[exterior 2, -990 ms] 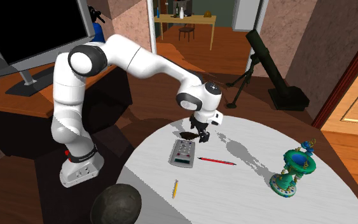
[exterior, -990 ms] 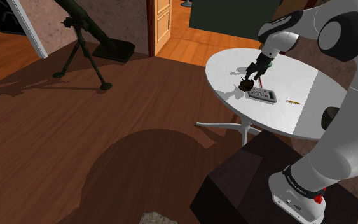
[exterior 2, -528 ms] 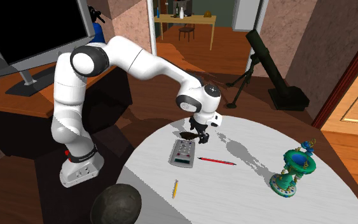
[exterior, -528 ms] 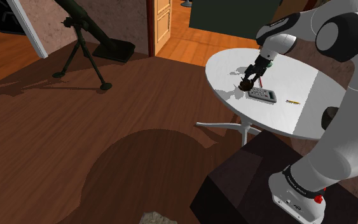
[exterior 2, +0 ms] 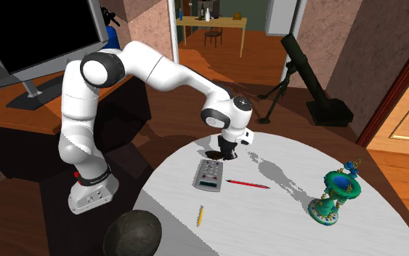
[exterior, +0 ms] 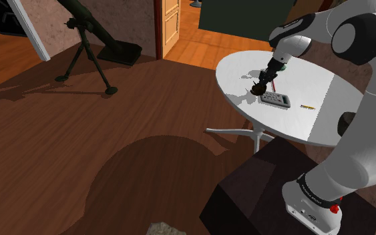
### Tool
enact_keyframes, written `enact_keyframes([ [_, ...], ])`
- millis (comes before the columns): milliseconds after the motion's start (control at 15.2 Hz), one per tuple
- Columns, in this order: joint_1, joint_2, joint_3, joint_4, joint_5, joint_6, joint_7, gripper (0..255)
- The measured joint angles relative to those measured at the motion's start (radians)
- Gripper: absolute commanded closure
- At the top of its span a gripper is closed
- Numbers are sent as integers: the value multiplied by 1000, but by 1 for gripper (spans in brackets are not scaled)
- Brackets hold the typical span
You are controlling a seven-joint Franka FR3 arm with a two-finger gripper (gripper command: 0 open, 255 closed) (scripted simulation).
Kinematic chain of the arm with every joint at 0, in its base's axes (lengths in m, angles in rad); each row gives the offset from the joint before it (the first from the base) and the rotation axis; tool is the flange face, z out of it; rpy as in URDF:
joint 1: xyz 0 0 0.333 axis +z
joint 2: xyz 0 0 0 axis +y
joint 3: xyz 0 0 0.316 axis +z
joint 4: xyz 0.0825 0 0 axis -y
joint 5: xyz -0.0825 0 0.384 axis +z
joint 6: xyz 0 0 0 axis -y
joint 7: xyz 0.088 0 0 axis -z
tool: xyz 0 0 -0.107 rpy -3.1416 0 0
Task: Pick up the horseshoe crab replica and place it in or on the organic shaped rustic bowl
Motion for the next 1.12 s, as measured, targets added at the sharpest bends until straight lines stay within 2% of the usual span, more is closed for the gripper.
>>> enact_keyframes([
  [396, 2, -9, -2, 5, -6, -11, 7, 255],
  [1122, 12, -80, -23, 61, -59, -122, 58, 255],
])
